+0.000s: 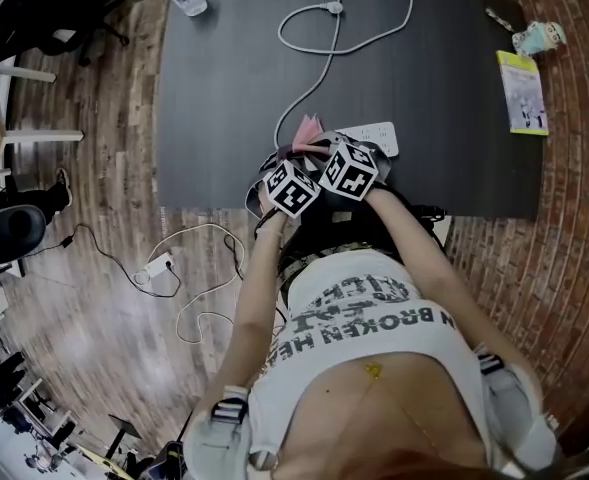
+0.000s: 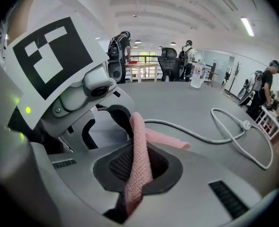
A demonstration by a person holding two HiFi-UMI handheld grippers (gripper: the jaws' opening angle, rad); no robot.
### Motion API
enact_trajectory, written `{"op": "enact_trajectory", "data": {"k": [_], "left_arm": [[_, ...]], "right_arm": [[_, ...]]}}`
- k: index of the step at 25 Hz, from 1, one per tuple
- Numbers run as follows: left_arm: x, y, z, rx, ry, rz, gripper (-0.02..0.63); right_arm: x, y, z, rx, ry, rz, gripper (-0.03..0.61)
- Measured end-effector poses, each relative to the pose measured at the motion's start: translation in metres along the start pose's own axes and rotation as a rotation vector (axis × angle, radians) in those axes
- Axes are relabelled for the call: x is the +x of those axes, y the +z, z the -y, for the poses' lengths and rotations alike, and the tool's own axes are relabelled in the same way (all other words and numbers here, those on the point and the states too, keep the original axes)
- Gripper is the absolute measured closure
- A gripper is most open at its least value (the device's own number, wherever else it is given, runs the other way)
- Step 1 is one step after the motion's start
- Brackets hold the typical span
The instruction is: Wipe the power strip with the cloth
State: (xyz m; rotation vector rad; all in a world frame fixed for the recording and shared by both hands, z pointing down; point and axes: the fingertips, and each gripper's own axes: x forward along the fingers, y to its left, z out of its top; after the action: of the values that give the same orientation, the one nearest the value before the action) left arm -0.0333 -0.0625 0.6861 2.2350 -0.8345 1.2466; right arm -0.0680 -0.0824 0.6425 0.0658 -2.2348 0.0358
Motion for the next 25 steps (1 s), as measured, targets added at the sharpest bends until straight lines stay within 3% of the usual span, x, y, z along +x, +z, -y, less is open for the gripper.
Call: {"op": "enact_trajectory", "data": {"k": [25], "left_arm": [[0.000,0.000,-0.001,-0.007,-0.008,-0.014,0.331]], "right_arm": [[-0.013,-0.016,0.012,0.001,-0.047,-0.015,0.561]]}}
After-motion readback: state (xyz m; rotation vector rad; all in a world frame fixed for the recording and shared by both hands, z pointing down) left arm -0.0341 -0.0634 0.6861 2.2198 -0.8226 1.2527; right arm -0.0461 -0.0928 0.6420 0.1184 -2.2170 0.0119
